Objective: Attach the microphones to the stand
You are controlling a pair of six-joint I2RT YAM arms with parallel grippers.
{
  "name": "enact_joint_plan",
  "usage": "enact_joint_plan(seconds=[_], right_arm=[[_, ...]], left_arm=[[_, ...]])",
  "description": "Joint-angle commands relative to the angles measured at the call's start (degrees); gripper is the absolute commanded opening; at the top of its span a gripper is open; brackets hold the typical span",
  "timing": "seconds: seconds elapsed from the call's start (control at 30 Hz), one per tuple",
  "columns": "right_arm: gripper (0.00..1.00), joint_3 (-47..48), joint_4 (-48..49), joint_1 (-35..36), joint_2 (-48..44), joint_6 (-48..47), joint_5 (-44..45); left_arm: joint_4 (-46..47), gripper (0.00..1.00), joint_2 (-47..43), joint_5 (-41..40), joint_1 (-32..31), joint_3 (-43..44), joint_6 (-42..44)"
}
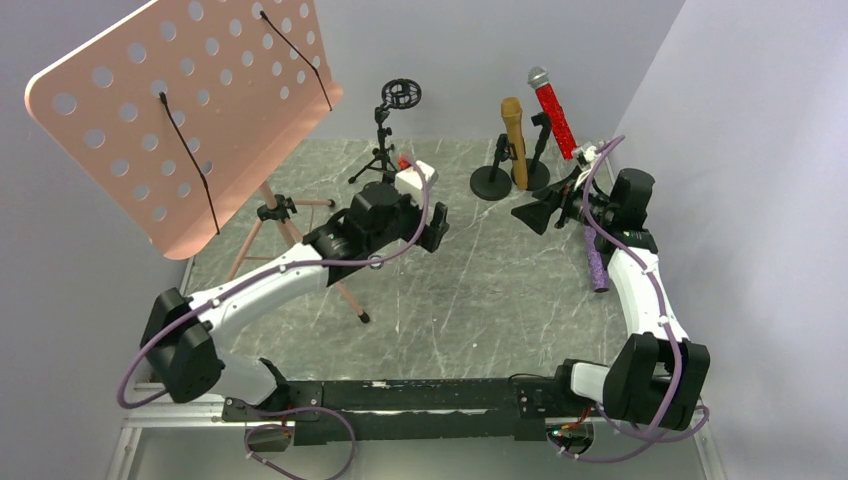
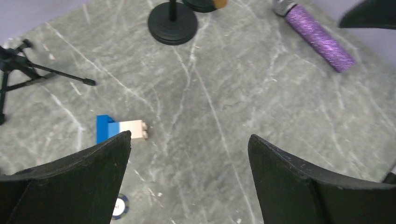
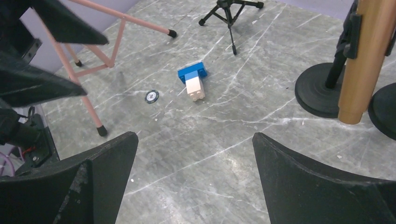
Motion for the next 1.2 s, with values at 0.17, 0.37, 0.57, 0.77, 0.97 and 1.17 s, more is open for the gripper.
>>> enact_joint_plan(seconds=[0.17,0.37,0.57,0.77,0.97,1.17], right_arm=[[1.00,4.1,-6.0,-0.2,-1.5,-6.4,-2.5],[1.00,5.0,-8.1,-0.2,-1.5,-8.0,-2.8],[1.00,5.0,-8.4,-0.2,-1.3,-8.3,-3.2],[1.00,5.2,-9.1,-0.2,-0.9,-9.3,-3.2],[1.00,5.5,-9.5,-0.1,-0.1,-9.7,-3.6],[1.00,5.9,-10.6,-0.1,0.4,-10.7,-3.7]], left_arm=[[-14.1,0.99,14.6,-7.9,5.2,20.4,7.5],[-19.0,0.99,25.5,-2.8,11.7,34.2,1.8],[-26.8,0.99,37.0,-1.7,16.0,50.8,-2.9],[-28.0,0.93,43.7,-15.5,18.0,57.4,-4.4],[-21.8,0.84,47.3,-21.7,19.8,58.8,-2.0],[-13.4,0.75,50.2,-23.6,20.7,58.8,1.2]])
